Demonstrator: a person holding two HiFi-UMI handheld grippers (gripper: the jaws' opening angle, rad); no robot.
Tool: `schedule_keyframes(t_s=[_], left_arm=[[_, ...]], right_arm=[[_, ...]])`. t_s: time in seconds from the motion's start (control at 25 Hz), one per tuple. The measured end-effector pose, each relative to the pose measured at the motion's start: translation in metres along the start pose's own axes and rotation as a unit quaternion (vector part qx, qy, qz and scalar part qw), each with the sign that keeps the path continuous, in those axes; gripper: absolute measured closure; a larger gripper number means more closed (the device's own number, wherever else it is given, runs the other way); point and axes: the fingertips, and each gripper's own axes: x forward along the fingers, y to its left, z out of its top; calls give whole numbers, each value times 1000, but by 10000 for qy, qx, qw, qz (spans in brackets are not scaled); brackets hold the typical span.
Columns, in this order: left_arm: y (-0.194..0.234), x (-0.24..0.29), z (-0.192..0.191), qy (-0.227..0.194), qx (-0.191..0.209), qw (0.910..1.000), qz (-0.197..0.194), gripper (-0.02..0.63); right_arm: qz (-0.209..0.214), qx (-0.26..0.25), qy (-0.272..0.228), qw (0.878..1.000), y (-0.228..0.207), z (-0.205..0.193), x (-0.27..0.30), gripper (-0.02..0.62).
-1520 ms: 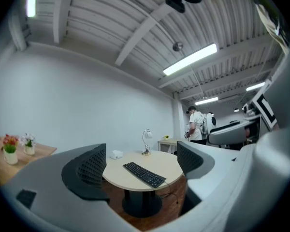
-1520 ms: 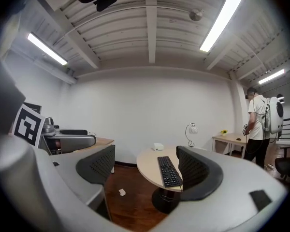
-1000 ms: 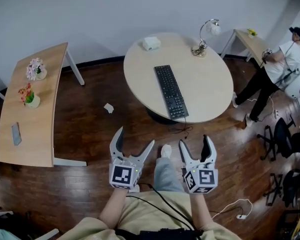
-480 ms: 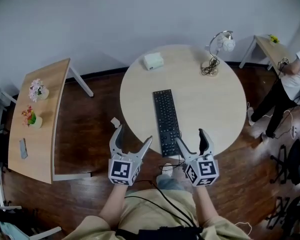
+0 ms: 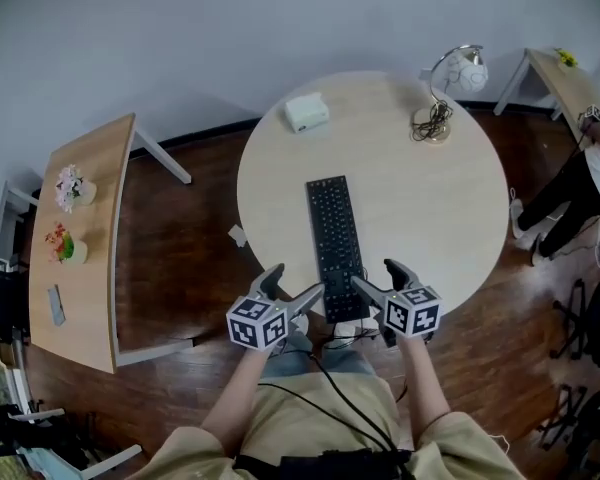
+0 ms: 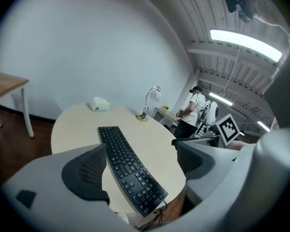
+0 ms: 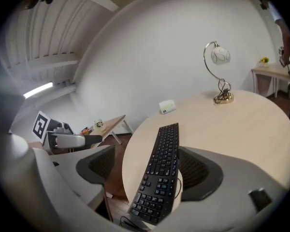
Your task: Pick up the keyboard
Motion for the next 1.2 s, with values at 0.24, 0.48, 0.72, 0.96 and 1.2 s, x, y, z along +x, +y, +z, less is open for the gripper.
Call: schedule_keyframes(t_s=[0.24, 0.48, 0.72, 0.96, 1.2], left_arm=[[24, 44, -48, 801, -935, 9911, -508, 170], [49, 76, -86, 1473, -1471, 9756, -701, 170], [61, 100, -129, 2380, -1224, 9619, -557, 170], [54, 116, -160, 3032, -733, 9483, -579, 202], [58, 117, -162, 3257, -490, 9426, -556, 245]], right_arm=[[59, 1005, 432, 9940, -55, -22, 42, 175], [342, 1338, 1042, 9849, -81, -38, 102, 176], [413, 822, 2110, 9732, -91, -75, 147, 176], [439, 33, 2901, 9560, -95, -94, 154, 202], [1336, 651, 2969, 9433, -70, -93, 155, 239]])
